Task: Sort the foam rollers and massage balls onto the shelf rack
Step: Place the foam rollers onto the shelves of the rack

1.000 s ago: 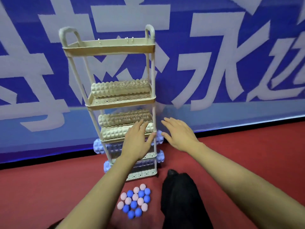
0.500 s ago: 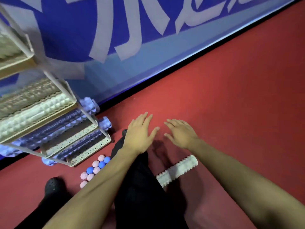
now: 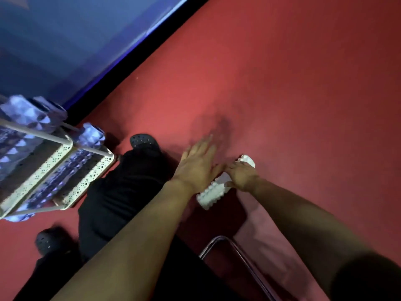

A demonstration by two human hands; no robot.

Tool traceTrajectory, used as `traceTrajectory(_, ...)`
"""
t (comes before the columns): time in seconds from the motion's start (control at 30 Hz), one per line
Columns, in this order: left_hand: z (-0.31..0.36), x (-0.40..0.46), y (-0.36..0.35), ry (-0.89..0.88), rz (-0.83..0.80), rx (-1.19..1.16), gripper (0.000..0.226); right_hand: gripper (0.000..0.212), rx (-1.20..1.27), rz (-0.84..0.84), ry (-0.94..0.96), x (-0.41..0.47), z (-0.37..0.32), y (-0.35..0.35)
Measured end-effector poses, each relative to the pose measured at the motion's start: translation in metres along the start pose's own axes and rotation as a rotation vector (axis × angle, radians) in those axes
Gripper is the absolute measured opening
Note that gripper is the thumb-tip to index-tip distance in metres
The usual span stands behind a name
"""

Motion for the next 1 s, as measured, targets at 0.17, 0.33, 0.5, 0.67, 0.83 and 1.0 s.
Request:
traceTrajectory(0.17,-0.020,0.016,-0.025,0.062,-0.027,-0.053,0.074,0.086,-0.007,-0.132,0.001,0.036,0.009,-0.055)
traceTrajectory(0.33,-0.037,0.024,-0.036,0.126,-0.020,-0.171,0.073,0.092,-0.069,-0.149,-0.012,0.062,0.016,-0.084)
traceTrajectory(0.5,-0.053,0.028,-0.028,0.178,0.025,-0.180,0.074,0.090,-0.145,-0.096,-0.028,0.080,0.013,-0.092)
traceTrajectory(0.67,-0.060,0.024,-0.028,0.203,0.021,-0.198,0.075,0.106,-0.261,-0.189,0.021,0.095,0.009,-0.094)
traceTrajectory(0.83,-0.066,0.021,-0.026,0.246,0.055,-0.237,0.076,0.102,-0.212,-0.179,0.042,0.086,0.012,-0.101)
traceTrajectory(1.0,-0.063,0.018,-0.016,0.289,0.074,-0.219,0.069,0.094,0.118,-0.035,-0.134,0.058,0.022,-0.068)
Point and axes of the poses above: each hand's wrist, its own x-axis towards the middle knuckle, its own y-axis out of the back of the hand, z = x × y, the point moved 7 cm from there along x, towards the middle knuckle, and after that the axes turned 3 degrees about -y, right-handed, at the moved point
